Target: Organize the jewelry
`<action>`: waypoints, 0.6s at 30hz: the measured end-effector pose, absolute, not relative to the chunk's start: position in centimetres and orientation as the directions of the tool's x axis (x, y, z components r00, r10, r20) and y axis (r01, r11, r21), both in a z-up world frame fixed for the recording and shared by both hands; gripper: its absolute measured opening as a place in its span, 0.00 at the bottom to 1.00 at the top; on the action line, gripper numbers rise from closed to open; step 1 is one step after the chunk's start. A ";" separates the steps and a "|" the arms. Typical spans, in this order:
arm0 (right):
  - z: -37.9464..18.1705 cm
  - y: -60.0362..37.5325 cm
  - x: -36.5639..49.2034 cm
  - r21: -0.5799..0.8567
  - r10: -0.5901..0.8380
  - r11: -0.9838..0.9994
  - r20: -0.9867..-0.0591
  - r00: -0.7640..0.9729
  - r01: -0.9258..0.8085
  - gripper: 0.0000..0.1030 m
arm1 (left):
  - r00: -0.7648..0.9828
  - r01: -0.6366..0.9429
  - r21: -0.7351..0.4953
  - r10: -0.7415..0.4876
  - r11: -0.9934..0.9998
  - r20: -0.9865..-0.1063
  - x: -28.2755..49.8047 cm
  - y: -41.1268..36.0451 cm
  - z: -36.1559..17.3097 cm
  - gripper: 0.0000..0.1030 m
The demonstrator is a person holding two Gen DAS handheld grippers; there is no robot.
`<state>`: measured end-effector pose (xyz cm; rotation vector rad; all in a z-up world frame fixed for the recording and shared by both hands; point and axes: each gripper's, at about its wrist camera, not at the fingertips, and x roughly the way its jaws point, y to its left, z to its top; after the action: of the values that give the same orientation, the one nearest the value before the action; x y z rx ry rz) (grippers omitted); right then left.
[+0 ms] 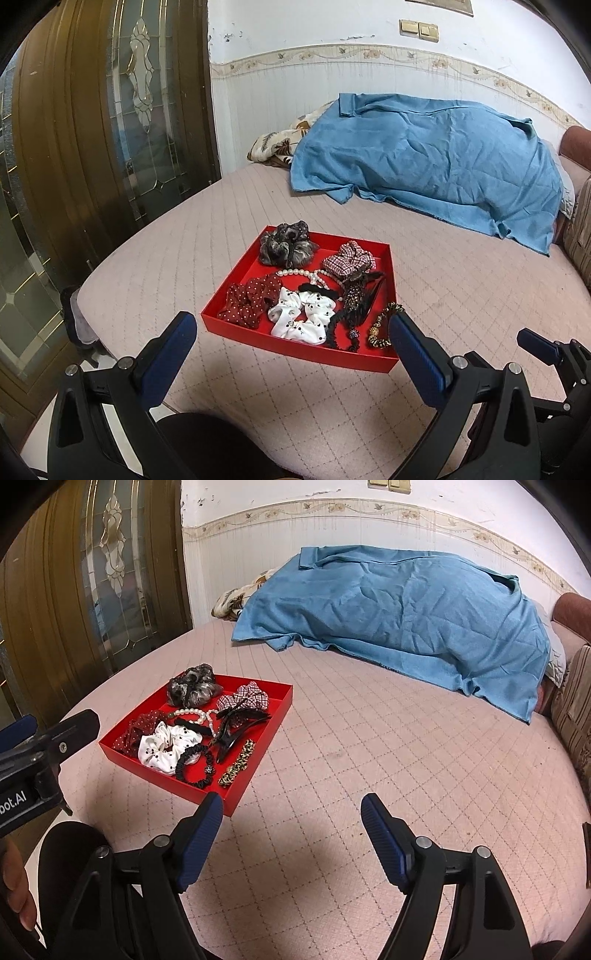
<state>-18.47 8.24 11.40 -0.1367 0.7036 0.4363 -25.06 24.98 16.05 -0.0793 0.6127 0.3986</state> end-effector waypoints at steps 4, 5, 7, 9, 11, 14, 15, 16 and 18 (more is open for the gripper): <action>11.2 8.3 -18.3 0.021 0.341 0.901 -0.653 0.677 -0.433 0.79 | 0.742 -0.385 0.037 0.334 0.922 -0.582 -24.9 25.2 15.9 1.00; 11.1 8.3 -18.3 0.020 0.340 0.901 -0.653 0.677 -0.433 0.79 | 0.741 -0.385 0.035 0.332 0.922 -0.584 -24.9 25.2 15.8 1.00; 11.2 8.3 -18.3 0.021 0.341 0.901 -0.652 0.677 -0.433 0.79 | 0.739 -0.386 0.032 0.330 0.922 -0.587 -24.8 25.3 15.7 1.00; 11.1 8.2 -18.3 0.019 0.338 0.903 -0.651 0.680 -0.430 0.79 | 0.738 -0.385 0.031 0.328 0.922 -0.590 -24.7 25.3 15.6 1.00; 11.0 8.2 -18.3 0.019 0.337 0.903 -0.650 0.681 -0.429 0.79 | 0.737 -0.384 0.030 0.326 0.923 -0.592 -24.6 25.3 15.6 1.00; 11.0 8.2 -18.2 0.016 0.336 0.903 -0.648 0.684 -0.429 0.80 | 0.737 -0.380 0.028 0.321 0.925 -0.595 -24.5 25.3 15.5 1.00; 11.0 8.2 -18.2 0.014 0.335 0.903 -0.647 0.685 -0.429 0.80 | 0.737 -0.378 0.027 0.319 0.925 -0.596 -24.5 25.3 15.5 1.00; 11.0 8.2 -18.2 0.014 0.336 0.903 -0.647 0.684 -0.429 0.80 | 0.737 -0.377 0.026 0.317 0.926 -0.597 -24.4 25.2 15.4 1.00; 11.0 8.2 -18.2 0.017 0.337 0.902 -0.650 0.681 -0.430 0.80 | 0.736 -0.375 0.028 0.316 0.927 -0.599 -24.3 25.2 15.4 1.00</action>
<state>-18.17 8.21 10.96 -0.1411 0.6990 0.4323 -24.32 25.21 15.38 -0.0966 0.6401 0.3801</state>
